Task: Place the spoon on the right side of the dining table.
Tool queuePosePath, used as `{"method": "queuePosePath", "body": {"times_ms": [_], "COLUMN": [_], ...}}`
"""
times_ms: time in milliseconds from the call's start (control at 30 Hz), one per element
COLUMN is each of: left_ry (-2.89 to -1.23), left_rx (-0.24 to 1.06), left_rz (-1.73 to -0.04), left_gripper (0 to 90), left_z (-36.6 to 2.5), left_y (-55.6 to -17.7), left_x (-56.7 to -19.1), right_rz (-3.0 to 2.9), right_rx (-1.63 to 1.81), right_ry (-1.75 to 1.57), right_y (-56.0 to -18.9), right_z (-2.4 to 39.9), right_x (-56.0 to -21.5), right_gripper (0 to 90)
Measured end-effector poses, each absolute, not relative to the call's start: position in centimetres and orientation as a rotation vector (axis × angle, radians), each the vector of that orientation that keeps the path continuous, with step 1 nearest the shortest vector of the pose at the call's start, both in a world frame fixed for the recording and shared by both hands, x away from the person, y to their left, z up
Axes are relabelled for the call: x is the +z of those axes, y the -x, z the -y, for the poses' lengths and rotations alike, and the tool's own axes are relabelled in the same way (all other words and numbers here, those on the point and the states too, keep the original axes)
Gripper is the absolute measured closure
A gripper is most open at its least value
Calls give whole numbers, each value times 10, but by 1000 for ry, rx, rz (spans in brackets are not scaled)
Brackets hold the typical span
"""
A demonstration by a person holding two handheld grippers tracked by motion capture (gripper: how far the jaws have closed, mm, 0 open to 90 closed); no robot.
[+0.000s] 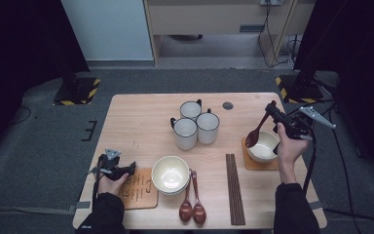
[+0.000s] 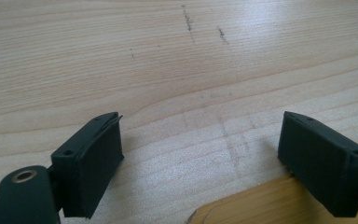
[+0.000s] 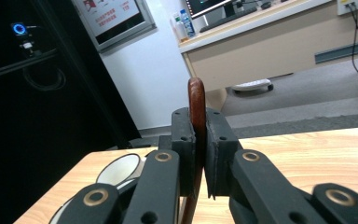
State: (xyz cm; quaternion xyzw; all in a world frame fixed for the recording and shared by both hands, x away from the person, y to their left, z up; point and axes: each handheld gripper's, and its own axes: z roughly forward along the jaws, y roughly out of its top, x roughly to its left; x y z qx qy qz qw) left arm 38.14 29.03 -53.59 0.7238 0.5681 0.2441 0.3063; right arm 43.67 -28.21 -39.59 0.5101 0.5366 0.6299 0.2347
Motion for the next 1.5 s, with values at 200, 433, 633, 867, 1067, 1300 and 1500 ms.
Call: {"method": "queuePosePath", "body": {"times_ms": [200, 433, 633, 867, 1067, 1300, 1500], "left_ry": [-1918, -1915, -1914, -1914, -1914, -1914, -1914], "left_rx": [646, 643, 643, 643, 643, 643, 643], "left_rz": [-1508, -1515, -1517, -1518, -1518, -1518, -1518], "left_gripper": [101, 90, 85, 85, 84, 84, 84], "left_z": [-290, -290, -290, -290, -290, -290, -290], "left_y": [-382, -382, -382, -382, -382, -382, -382], "left_x": [-536, -536, -536, -536, -536, -536, -536], "right_rz": [-1454, -1440, -1438, -1450, -1463, -1489, -1526], "right_rx": [1708, 1681, 1649, 1594, 1552, 1499, 1464], "right_ry": [-1423, -1435, -1444, -1449, -1474, -1518, -1523], "right_y": [-438, -439, -441, -443, -446, -451, -453], "right_z": [287, 291, 296, 299, 301, 303, 300], "right_x": [-396, -398, -399, -402, -410, -422, -427], "right_gripper": [838, 838, 838, 838, 837, 836, 835]}}
